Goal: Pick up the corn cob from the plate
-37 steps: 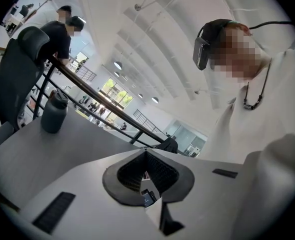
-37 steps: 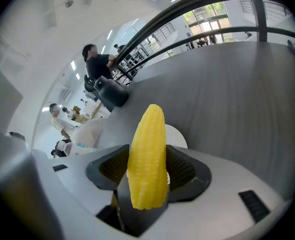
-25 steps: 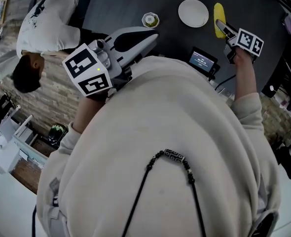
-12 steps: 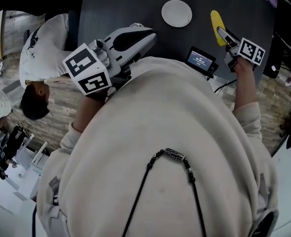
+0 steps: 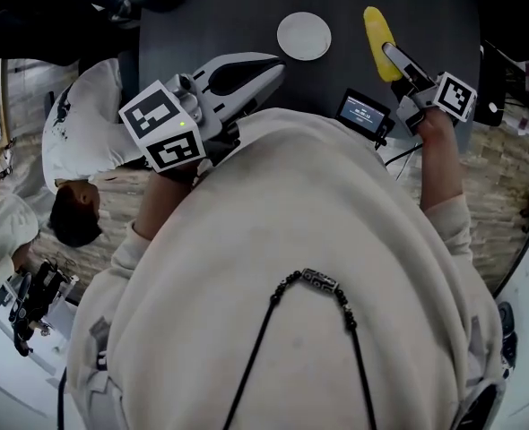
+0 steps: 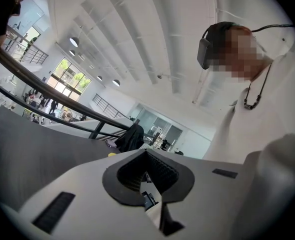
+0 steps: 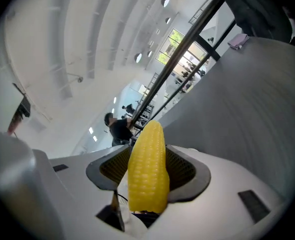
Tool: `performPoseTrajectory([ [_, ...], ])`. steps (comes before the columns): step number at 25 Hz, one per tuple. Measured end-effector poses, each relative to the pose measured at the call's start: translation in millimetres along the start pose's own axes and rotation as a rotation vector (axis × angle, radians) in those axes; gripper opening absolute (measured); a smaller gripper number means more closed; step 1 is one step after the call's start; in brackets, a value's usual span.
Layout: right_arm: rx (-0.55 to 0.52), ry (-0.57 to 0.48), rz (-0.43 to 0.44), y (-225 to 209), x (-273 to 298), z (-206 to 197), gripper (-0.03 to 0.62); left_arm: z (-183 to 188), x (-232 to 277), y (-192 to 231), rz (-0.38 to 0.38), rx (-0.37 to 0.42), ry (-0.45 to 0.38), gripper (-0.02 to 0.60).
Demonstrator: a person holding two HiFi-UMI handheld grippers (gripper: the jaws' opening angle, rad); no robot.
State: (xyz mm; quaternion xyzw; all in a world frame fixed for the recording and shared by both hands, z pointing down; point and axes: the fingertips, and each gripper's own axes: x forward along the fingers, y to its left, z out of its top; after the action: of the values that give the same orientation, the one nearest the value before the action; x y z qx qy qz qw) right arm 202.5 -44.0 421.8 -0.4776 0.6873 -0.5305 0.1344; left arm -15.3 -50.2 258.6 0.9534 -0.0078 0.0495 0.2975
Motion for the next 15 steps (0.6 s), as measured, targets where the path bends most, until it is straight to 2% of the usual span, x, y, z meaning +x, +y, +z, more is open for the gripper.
performPoseTrajectory([
  [8, -0.112, -0.093, 0.227, 111.1, -7.5, 34.7, 0.238, 3.4, 10.9, -4.7, -0.036, 0.019, 0.002, 0.002],
  [15, -0.096, -0.138, 0.392, 182.4, -12.2, 46.8, 0.237, 10.5, 3.5, 0.8, -0.033, 0.032, -0.014, 0.003],
])
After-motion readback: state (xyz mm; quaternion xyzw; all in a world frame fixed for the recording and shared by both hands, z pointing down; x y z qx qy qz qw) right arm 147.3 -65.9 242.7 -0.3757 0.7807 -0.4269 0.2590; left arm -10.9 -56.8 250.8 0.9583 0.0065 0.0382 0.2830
